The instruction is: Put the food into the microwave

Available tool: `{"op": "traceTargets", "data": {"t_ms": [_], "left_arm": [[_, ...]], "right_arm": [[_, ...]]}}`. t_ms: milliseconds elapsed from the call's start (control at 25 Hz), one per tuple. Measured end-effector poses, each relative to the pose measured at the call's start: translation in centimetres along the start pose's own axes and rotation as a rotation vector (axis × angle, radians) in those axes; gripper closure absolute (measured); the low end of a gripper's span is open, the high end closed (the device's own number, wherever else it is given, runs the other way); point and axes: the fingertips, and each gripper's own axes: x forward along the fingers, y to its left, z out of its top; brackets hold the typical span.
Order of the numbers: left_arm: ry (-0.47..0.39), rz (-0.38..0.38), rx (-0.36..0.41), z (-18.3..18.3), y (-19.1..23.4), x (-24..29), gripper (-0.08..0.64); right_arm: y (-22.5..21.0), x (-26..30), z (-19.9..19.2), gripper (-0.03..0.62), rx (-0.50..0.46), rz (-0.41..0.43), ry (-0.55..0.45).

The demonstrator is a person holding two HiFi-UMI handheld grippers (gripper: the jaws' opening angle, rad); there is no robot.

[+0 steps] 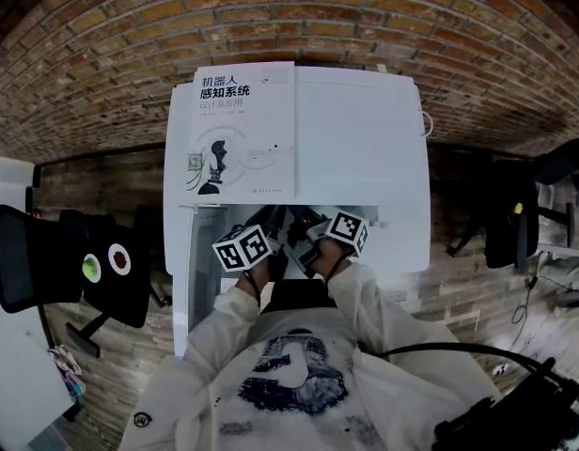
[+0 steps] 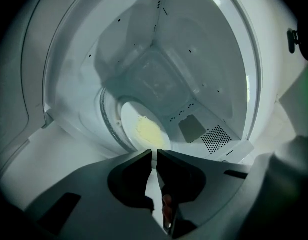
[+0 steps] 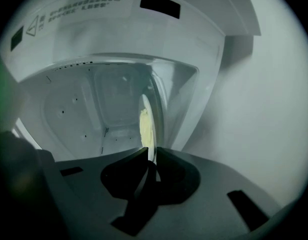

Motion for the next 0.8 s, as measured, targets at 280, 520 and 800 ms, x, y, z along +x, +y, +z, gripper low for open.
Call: {"op": "traceTargets", "data": {"t_ms": [280, 520, 800], "left_arm": [[0.002, 0.002, 0.009, -0.2, -0.3, -0.5, 0.520], [0.006, -0.005, 0.016, -0.8, -0.9, -1.2, 0.520], [-0.006, -0.006, 0.081, -1.2, -2.0, -2.5, 0.521]], "right_arm": [[0.0, -0.5, -0.2, 0.531, -0.001, 0.002, -0.003], [0.1, -1.5, -0.3, 0.531, -0.010, 0.006, -0.008], [0.8, -2.9, -0.9, 0.531, -0.071, 0.021, -0.004]]}}
